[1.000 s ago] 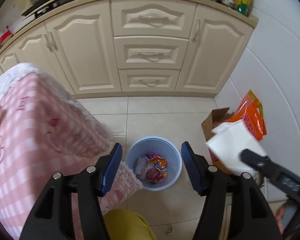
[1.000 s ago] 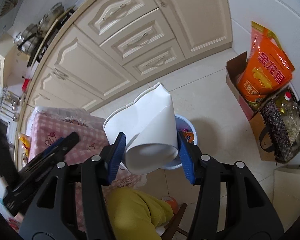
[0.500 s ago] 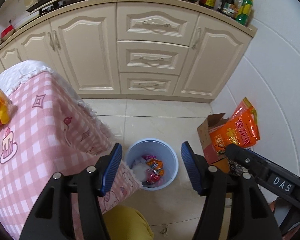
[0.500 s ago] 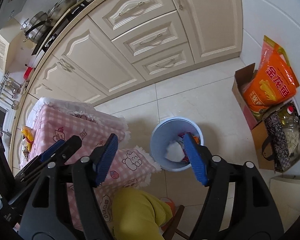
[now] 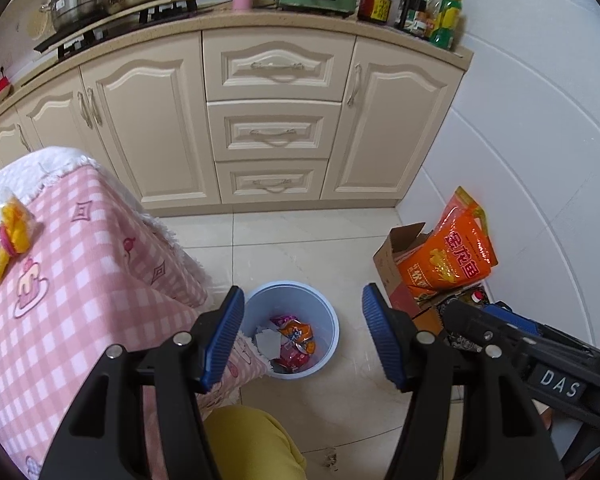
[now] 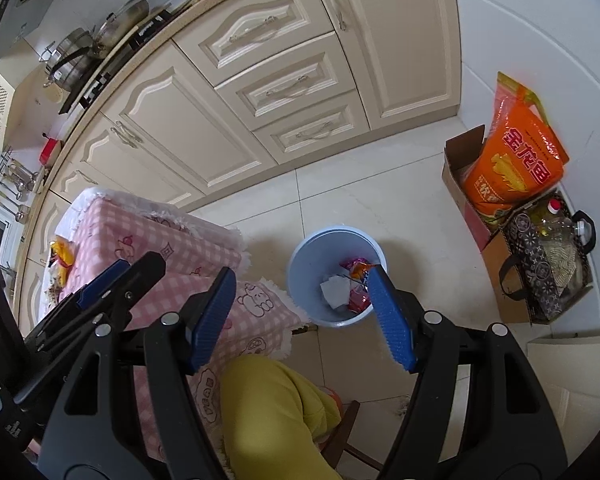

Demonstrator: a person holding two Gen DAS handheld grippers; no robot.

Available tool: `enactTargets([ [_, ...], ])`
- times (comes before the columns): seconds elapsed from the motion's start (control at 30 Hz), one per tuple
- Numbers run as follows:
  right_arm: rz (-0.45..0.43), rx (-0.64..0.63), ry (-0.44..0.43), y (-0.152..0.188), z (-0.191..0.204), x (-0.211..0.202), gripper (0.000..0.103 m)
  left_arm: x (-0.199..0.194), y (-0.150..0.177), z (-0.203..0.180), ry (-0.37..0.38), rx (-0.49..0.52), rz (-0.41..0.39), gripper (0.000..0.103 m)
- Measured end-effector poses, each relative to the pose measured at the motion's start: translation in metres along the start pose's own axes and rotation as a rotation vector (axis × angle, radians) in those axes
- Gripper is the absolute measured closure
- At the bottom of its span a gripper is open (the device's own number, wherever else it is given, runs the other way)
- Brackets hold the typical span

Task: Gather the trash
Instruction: 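Move both open grippers back over the table toward the snack packets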

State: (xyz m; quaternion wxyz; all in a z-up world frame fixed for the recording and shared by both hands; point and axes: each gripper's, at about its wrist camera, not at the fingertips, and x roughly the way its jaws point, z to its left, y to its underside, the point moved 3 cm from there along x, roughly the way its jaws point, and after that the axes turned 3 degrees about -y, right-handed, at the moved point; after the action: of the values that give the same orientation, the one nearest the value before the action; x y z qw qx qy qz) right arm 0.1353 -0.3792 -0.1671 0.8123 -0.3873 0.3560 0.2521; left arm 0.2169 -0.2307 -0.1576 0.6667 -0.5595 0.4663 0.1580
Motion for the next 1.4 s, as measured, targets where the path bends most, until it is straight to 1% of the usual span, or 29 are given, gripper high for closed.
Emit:
enactTargets([
  [0.23, -0.055, -0.033, -0.022, 0.013, 0.024, -0.033, 0.028, -0.05, 0.009, 0.008, 0.005, 0.004, -0.083, 0.042],
  [0.37, -0.076, -0.065, -0.045, 0.024, 0.045, -0.048, 0.027, -0.079, 0.017, 0.02, -0.004, -0.011, -0.126, 0.041],
  [0.5, -0.095, -0.102, -0.069, 0.037, 0.069, -0.061, 0.025, -0.109, 0.026, 0.041, -0.02, -0.038, -0.177, 0.04],
  [0.7, -0.098, -0.169, -0.105, 0.054, 0.109, -0.066, 0.023, -0.144, 0.04, 0.082, -0.054, -0.089, -0.233, 0.038],
  [0.83, -0.079, -0.228, -0.135, 0.064, 0.144, -0.062, 0.023, -0.164, 0.049, 0.115, -0.094, -0.13, -0.264, 0.038],
  [0.93, -0.059, -0.27, -0.161, 0.068, 0.172, -0.054, 0.023, -0.176, 0.054, 0.139, -0.127, -0.16, -0.278, 0.038],
  [1.07, -0.029, -0.317, -0.193, 0.074, 0.207, -0.038, 0.022, -0.189, 0.059, 0.181, -0.186, -0.207, -0.29, 0.038],
  [1.17, 0.002, -0.348, -0.213, 0.077, 0.234, -0.02, 0.022, -0.192, 0.061, 0.209, -0.217, -0.238, -0.284, 0.037],
  [1.3, 0.046, -0.368, -0.227, 0.076, 0.26, 0.006, 0.022, -0.192, 0.062, 0.253, -0.26, -0.282, -0.268, 0.035],
  [1.4, 0.072, -0.376, -0.229, 0.075, 0.275, 0.025, 0.022, -0.187, 0.061, 0.281, -0.277, -0.303, -0.245, 0.034],
])
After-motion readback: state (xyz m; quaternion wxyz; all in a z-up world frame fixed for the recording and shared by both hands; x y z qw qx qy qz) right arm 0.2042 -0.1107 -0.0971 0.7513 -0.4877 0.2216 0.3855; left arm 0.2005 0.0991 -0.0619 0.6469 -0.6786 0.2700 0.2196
